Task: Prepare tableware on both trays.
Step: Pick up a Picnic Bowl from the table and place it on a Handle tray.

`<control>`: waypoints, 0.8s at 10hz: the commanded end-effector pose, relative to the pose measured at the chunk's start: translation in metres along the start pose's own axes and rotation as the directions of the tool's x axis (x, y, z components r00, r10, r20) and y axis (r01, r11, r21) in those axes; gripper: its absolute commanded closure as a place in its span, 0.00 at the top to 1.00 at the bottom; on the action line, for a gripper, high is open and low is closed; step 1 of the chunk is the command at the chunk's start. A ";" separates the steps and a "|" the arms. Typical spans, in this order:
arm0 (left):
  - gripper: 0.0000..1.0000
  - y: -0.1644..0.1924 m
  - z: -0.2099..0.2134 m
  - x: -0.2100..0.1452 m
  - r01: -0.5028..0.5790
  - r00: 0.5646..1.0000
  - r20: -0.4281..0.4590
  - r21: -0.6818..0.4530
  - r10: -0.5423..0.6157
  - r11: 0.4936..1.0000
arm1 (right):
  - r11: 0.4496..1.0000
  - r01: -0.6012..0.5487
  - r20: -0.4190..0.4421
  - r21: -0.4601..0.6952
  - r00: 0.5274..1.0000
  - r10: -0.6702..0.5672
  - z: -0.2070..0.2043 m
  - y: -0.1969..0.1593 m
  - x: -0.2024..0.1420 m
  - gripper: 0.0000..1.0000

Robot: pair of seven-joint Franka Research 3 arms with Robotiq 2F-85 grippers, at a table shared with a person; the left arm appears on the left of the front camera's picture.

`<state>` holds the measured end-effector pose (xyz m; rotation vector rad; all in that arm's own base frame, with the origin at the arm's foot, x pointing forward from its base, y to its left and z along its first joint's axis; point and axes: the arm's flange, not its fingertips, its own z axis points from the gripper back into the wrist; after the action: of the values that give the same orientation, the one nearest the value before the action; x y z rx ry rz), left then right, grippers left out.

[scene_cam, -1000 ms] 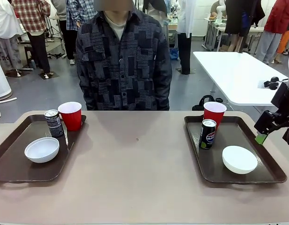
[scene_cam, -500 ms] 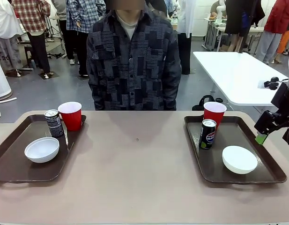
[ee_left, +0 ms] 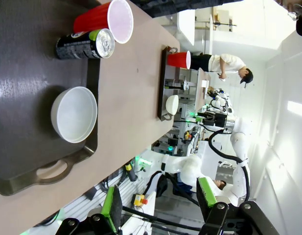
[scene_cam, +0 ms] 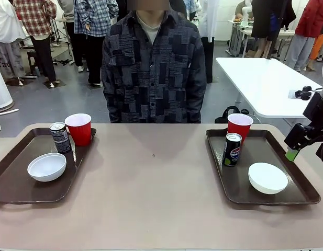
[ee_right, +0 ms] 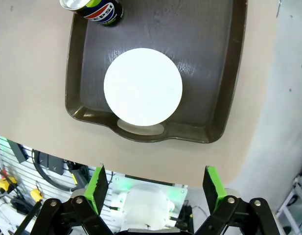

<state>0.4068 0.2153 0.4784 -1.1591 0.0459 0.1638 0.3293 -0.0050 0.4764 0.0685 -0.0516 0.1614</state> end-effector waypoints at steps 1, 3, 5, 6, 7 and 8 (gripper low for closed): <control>0.81 -0.003 0.003 -0.001 -0.007 1.000 -0.007 0.001 0.007 1.000 | 1.000 -0.014 0.002 0.006 1.000 0.014 -0.004 -0.003 0.000 1.00; 0.81 -0.003 0.003 -0.001 -0.007 1.000 -0.007 0.001 0.007 1.000 | 0.993 -0.004 0.045 0.116 0.999 -0.001 0.019 -0.021 -0.003 1.00; 0.81 -0.003 0.003 -0.001 -0.007 1.000 -0.007 0.001 0.007 1.000 | 0.926 0.056 0.059 0.373 0.995 -0.084 0.039 -0.054 -0.004 1.00; 0.81 -0.003 0.003 -0.001 -0.007 1.000 -0.007 0.001 0.007 1.000 | 0.894 0.073 0.066 0.441 0.991 -0.114 0.042 -0.069 -0.001 1.00; 0.81 -0.003 0.003 -0.001 -0.007 1.000 -0.007 0.001 0.007 1.000 | 0.842 0.107 0.054 0.529 0.986 -0.159 0.044 -0.094 0.001 1.00; 0.81 -0.003 0.003 -0.001 -0.007 1.000 -0.007 0.001 0.007 1.000 | 0.769 0.130 0.039 0.626 0.979 -0.198 0.046 -0.122 0.004 1.00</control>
<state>0.4066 0.2156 0.4785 -1.1590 0.0458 0.1643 0.3333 -0.1086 0.5168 0.6308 -0.1200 0.0013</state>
